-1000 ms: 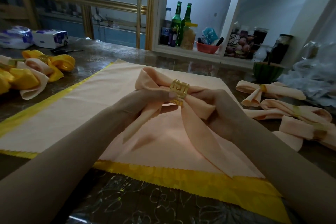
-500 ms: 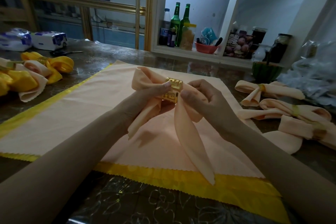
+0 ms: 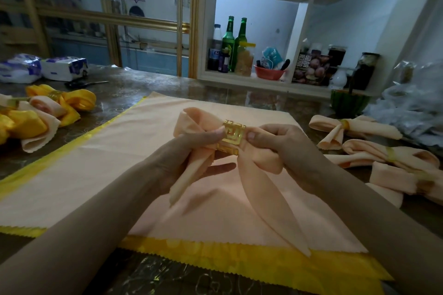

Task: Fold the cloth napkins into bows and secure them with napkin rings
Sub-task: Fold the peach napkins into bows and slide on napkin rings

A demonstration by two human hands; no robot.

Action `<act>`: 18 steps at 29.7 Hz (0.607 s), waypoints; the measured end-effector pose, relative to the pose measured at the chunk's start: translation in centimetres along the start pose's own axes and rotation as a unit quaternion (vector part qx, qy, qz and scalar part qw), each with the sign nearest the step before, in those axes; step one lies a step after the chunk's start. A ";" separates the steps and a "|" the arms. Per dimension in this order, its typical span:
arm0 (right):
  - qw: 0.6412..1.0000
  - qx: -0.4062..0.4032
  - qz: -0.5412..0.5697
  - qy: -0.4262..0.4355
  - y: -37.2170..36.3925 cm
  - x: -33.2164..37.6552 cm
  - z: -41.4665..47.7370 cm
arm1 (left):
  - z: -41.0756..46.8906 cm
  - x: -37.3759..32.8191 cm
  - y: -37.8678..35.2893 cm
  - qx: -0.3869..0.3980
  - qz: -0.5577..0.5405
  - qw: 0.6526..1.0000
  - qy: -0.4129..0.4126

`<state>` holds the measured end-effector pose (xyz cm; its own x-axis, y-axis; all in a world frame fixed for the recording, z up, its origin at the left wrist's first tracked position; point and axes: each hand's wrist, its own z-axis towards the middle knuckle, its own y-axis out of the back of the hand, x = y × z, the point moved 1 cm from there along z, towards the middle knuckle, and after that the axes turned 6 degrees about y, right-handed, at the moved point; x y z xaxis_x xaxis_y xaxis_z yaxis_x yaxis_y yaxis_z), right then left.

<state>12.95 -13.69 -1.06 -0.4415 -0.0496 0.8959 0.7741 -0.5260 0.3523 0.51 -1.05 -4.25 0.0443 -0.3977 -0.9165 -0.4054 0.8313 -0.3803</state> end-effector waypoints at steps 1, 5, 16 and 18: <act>1.000 -0.005 -0.019 0.008 0.0 0.1 0.0 | -0.1 0.1 -0.3 -0.018 0.018 1.000 0.006; 0.998 -0.009 -0.068 0.017 -0.3 0.0 -0.1 | 0.4 0.3 -0.9 -0.105 0.031 0.994 0.020; 0.978 -0.003 0.120 -0.171 0.2 -0.2 0.0 | 0.5 0.3 -0.4 -0.038 -0.014 0.999 -0.031; 0.943 -0.020 0.267 -0.195 0.3 0.1 -0.1 | 0.3 0.1 -0.7 -0.041 -0.006 0.998 -0.040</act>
<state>13.02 -13.95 -0.88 0.2138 -0.0049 0.9769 0.8175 -0.5466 -0.1816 1.05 -1.55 -4.09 0.1211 -0.3733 -0.9198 -0.4779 0.7902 -0.3837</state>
